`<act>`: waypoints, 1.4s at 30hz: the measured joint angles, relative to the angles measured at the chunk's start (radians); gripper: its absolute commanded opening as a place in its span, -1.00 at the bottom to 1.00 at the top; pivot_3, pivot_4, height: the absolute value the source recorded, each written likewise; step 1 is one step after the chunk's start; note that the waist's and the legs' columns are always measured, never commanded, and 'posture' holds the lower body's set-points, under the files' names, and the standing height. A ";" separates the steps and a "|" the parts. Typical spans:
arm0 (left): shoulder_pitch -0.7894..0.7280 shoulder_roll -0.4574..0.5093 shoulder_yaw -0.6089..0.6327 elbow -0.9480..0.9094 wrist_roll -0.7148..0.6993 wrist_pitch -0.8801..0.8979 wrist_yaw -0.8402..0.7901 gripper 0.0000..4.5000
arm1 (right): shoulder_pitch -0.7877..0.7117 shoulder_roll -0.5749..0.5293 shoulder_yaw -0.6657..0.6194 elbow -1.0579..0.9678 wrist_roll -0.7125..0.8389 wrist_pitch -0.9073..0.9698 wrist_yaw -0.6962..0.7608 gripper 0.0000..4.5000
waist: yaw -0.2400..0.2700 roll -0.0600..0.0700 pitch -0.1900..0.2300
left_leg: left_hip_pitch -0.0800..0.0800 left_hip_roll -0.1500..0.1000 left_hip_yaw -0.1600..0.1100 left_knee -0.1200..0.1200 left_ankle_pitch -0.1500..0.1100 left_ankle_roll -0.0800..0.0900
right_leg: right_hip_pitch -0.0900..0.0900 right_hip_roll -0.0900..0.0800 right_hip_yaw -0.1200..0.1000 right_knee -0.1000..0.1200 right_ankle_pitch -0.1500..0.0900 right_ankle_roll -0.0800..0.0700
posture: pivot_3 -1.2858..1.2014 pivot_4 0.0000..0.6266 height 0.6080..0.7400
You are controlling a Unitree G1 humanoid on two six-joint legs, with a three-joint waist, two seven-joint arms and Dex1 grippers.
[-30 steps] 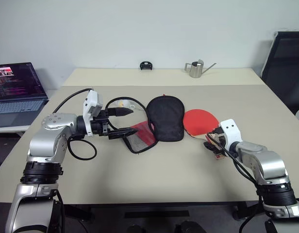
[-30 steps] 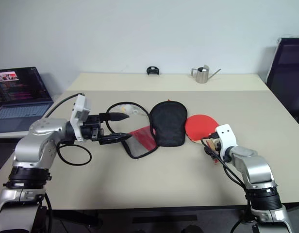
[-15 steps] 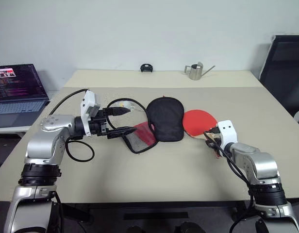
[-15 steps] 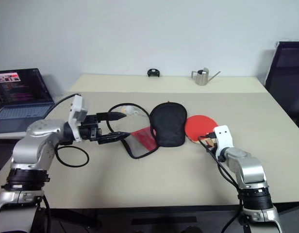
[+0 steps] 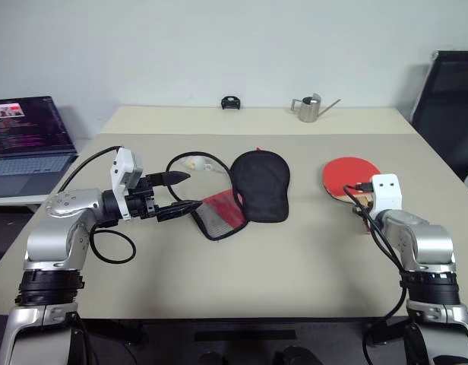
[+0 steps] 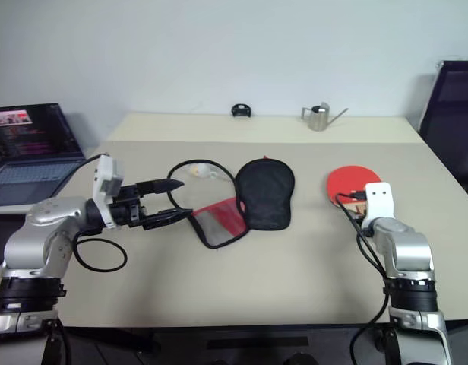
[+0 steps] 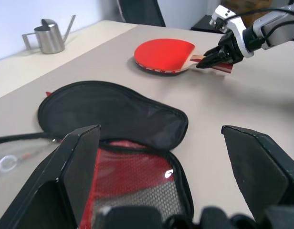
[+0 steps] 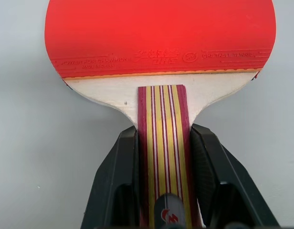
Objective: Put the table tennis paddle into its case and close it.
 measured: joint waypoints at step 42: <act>0.047 0.012 0.033 -0.067 -0.007 0.027 0.041 0.97 | -0.363 0.480 0.105 0.708 -0.050 -0.431 -0.178 -0.51 | -0.006 0.000 0.000 | -0.003 0.000 -0.001 0.000 0.000 0.000 | -0.003 -0.001 -0.001 0.000 0.000 -0.001 | 0.03 -0.52 1.00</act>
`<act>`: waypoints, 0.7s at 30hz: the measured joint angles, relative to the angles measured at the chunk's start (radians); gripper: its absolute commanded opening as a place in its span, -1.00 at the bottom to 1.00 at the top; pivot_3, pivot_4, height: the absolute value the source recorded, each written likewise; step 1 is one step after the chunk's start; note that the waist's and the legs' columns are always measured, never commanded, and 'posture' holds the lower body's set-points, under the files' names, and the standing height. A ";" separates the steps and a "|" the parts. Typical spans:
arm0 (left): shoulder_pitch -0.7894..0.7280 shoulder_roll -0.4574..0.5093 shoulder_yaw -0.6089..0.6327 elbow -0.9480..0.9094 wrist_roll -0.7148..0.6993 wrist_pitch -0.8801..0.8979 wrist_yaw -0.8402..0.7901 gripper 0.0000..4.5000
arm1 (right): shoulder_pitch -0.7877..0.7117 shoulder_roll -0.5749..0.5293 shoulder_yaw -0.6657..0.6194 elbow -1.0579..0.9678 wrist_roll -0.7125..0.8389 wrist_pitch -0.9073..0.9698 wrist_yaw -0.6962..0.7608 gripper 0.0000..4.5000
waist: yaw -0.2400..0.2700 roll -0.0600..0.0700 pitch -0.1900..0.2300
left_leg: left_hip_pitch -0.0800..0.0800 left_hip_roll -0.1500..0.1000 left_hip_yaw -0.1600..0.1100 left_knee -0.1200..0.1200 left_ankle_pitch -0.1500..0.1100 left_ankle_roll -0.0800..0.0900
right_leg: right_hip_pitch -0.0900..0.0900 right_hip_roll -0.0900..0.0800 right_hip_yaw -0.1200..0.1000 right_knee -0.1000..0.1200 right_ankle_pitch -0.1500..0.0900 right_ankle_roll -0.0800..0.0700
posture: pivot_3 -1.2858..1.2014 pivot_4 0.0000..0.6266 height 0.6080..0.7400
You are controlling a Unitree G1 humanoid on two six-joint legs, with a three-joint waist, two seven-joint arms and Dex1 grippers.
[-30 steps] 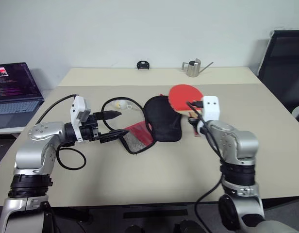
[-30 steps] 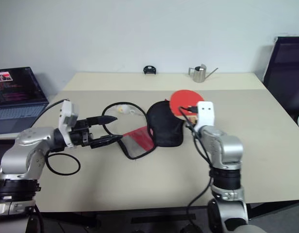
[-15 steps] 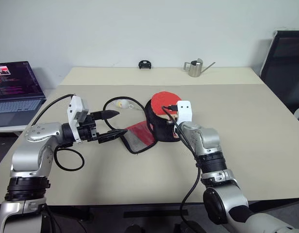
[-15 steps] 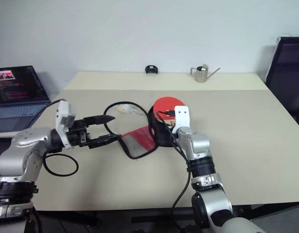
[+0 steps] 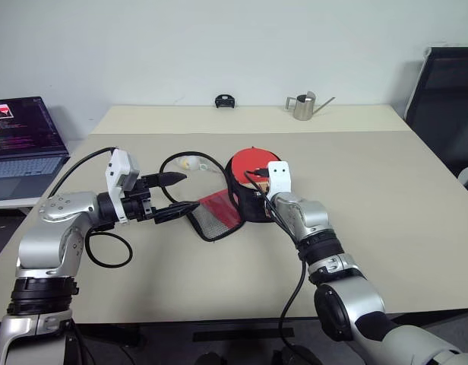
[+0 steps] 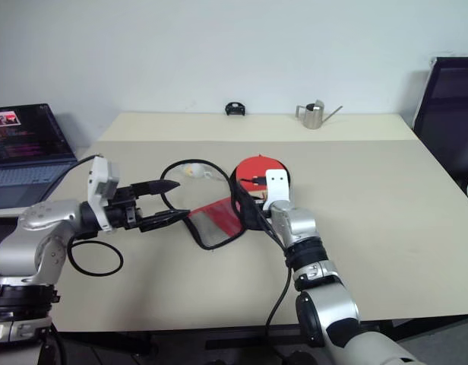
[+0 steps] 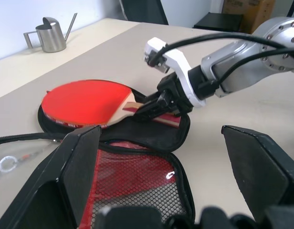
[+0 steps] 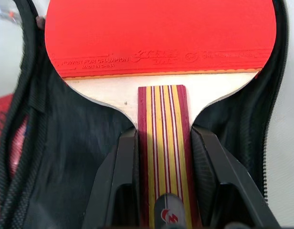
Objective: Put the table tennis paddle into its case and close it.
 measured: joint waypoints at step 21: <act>0.000 0.000 0.000 -0.005 -0.001 0.003 0.002 0.97 | -0.014 0.003 0.013 -0.003 0.003 -0.007 -0.012 0.98 | 0.000 0.000 0.000 | 0.000 0.000 0.000 0.000 0.000 0.000 | 0.000 0.000 0.000 0.000 0.000 0.000 | 0.03 -0.52 1.00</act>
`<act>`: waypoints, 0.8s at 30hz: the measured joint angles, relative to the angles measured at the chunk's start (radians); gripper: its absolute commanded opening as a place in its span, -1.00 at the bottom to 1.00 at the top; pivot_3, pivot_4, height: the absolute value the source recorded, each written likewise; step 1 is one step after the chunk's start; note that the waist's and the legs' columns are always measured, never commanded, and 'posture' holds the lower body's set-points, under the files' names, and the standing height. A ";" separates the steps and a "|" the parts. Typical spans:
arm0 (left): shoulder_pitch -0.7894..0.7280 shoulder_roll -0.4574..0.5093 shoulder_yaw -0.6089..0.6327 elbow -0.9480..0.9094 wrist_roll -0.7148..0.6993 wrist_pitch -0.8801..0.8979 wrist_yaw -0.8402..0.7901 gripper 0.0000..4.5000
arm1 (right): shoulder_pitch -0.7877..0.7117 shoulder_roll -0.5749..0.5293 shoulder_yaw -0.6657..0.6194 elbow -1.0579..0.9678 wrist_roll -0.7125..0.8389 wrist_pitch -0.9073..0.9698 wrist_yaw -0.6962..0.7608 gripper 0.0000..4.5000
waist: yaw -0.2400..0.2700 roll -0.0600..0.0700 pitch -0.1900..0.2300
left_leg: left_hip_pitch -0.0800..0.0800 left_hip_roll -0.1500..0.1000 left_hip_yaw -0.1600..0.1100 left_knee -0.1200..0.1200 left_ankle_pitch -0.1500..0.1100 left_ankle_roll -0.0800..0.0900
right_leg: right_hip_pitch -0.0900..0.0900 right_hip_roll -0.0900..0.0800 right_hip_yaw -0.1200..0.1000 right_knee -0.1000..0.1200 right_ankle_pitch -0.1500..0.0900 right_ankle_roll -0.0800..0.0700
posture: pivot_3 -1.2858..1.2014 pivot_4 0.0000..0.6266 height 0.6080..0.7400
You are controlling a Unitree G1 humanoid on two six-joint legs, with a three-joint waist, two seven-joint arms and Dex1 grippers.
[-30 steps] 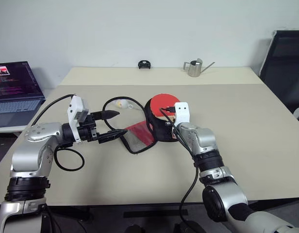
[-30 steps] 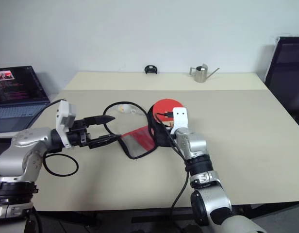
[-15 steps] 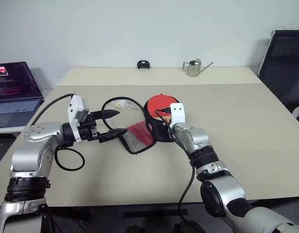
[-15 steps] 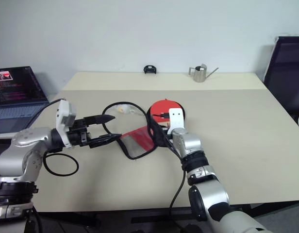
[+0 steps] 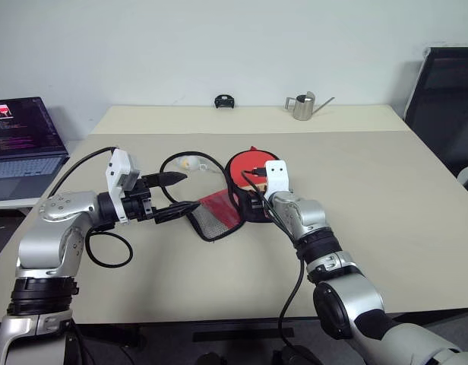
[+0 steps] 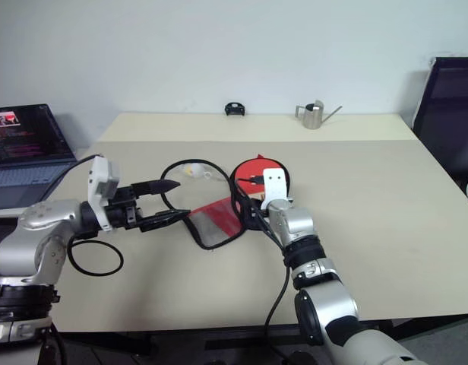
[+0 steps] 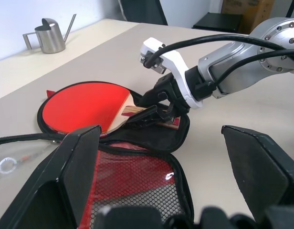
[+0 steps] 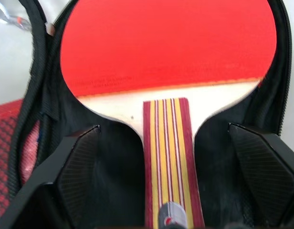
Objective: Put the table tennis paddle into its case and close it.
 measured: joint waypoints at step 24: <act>-0.048 -0.028 0.004 0.115 0.040 -0.047 0.115 0.97 | 0.159 -0.447 0.025 -0.843 0.368 0.541 0.438 0.98 | 0.020 0.000 0.000 | -0.001 0.000 -0.001 0.000 0.000 0.000 | 0.000 0.000 -0.001 -0.001 0.000 0.000 | 0.03 -0.52 1.00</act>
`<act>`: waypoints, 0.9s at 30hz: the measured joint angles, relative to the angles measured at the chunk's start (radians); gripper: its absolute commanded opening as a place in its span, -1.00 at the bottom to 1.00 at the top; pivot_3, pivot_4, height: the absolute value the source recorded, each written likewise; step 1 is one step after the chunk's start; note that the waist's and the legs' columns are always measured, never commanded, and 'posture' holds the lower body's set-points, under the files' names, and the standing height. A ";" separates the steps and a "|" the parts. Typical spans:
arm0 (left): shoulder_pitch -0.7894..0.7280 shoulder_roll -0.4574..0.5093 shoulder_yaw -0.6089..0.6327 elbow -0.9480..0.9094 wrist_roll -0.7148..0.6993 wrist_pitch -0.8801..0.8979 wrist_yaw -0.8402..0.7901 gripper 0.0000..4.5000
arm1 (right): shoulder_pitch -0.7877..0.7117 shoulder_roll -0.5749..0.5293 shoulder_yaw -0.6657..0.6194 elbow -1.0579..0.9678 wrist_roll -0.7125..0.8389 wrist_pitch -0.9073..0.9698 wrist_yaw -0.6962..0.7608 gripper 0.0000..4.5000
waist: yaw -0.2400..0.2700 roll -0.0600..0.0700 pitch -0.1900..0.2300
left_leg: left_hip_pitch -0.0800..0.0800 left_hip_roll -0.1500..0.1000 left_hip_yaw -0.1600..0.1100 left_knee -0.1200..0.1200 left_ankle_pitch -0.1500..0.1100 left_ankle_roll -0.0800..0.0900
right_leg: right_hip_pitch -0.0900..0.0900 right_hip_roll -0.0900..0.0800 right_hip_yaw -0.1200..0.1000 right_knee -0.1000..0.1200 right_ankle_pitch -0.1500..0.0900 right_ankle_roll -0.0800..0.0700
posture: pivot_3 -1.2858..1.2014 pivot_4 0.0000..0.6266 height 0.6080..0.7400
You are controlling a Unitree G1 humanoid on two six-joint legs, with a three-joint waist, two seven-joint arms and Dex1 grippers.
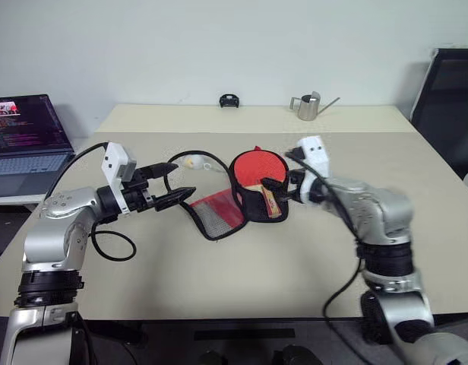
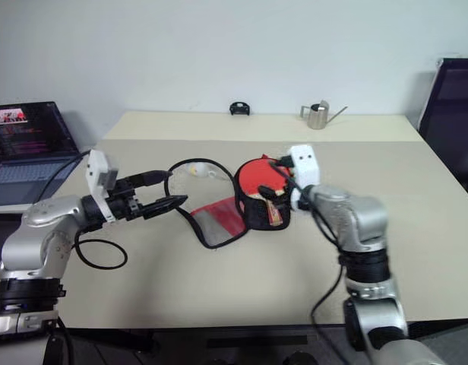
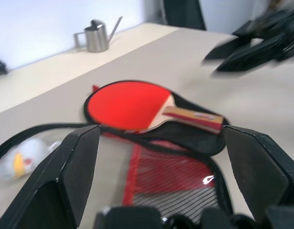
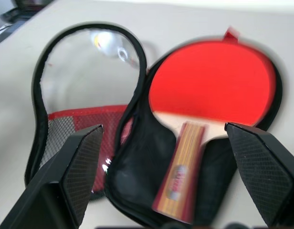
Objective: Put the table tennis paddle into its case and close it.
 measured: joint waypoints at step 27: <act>-0.250 -0.034 -0.087 0.729 0.418 -0.226 0.517 0.97 | 0.071 -0.391 0.015 -0.133 0.162 -0.226 0.479 0.98 | 0.005 -0.002 0.001 | -0.001 -0.001 -0.002 0.002 0.000 0.000 | 0.000 -0.001 -0.002 0.000 0.000 0.000 | 0.03 -0.52 1.00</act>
